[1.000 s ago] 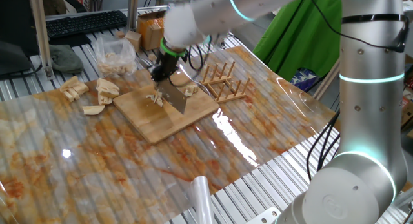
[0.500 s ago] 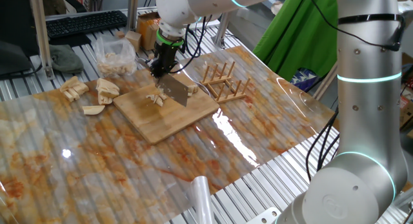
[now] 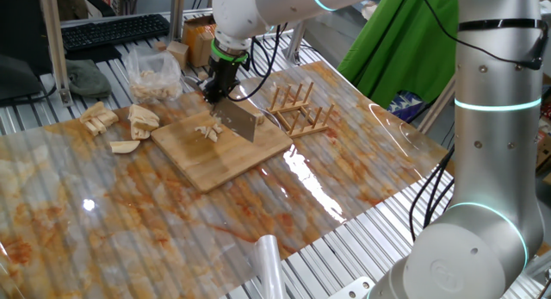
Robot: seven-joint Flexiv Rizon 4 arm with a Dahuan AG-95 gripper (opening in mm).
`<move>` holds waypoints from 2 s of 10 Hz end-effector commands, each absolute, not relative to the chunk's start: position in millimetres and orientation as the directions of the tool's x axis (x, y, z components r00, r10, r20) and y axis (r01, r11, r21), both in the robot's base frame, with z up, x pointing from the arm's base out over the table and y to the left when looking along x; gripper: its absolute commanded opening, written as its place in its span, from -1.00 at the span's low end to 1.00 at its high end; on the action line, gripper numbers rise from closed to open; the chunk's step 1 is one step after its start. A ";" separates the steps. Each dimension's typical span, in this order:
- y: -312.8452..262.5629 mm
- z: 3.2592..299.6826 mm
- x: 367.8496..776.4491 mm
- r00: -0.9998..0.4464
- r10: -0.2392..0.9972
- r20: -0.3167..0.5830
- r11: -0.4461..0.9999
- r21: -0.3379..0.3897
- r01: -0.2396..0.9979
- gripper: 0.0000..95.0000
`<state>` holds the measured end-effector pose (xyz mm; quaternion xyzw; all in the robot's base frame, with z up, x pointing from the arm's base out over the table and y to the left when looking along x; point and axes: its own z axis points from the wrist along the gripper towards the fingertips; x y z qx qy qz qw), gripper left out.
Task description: Slice the lotus root
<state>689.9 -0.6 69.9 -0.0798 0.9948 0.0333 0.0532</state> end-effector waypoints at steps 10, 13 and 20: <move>3.3 34.2 684.2 -0.983 -0.138 -0.122 0.987 0.070 -0.147 -1.00; 0.2 45.6 681.6 -0.988 -0.116 -0.099 0.989 0.082 -0.124 -1.00; 3.1 69.8 680.5 -0.995 -0.053 -0.081 0.990 0.128 -0.063 -1.00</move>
